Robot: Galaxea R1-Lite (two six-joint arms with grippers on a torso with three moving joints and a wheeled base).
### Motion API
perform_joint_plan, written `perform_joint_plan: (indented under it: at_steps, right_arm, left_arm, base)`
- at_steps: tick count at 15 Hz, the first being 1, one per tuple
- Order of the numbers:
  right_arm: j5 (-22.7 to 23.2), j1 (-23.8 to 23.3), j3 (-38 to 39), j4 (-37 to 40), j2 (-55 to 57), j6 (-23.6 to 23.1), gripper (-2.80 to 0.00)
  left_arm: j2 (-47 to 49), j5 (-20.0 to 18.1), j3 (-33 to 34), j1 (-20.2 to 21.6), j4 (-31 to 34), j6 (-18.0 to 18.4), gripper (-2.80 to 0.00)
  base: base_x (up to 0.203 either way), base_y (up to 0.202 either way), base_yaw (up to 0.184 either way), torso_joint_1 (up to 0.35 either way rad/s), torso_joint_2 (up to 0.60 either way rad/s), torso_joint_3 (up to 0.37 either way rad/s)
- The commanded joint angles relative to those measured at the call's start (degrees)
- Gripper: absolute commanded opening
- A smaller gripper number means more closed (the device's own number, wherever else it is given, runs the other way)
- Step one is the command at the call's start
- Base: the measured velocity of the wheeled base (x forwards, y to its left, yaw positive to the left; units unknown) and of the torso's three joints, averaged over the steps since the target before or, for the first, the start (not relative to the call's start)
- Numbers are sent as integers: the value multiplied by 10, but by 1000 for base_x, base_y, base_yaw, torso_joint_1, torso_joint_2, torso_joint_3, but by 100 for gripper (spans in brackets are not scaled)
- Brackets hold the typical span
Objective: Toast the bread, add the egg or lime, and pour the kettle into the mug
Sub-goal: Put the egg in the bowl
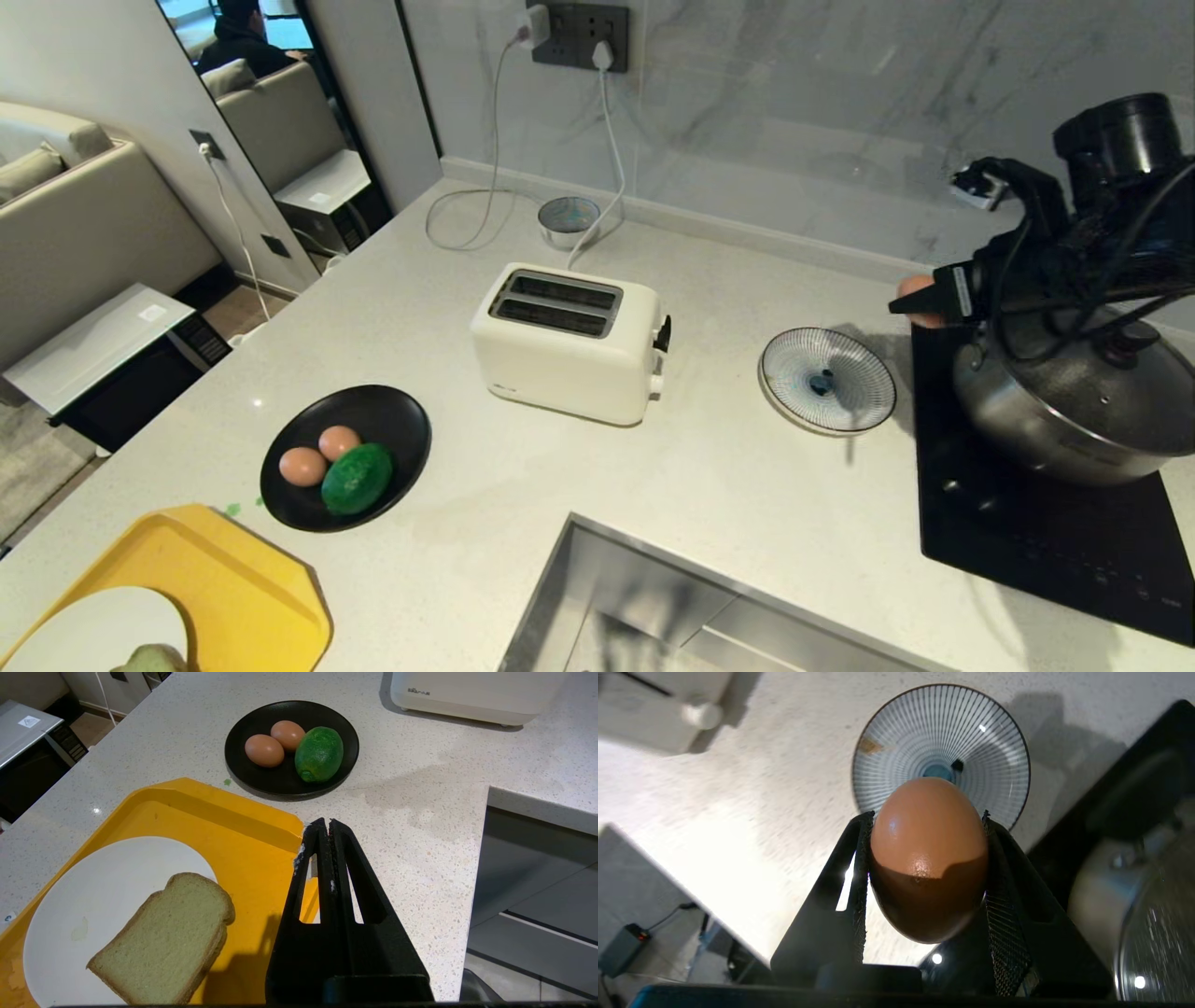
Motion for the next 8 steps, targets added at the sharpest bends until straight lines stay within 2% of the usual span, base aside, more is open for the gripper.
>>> perform_joint_plan:
  at_steps: [1,5,8]
  right_arm:
    - [7,0,81,0,-142,15,-280]
    - [23,0,195,-1,-305,60,-280]
    - [25,0,275,-1,-388,73,-280]
  left_arm:
    - [0,0,0,0,0,0,-280]
    - [0,0,0,0,0,0,-280]
    - [0,0,0,0,0,0,-280]
  base:
    - [0,0,0,-2,5,112]
    - [0,0,0,-1,1,178]
    - [0,0,0,0,0,206]
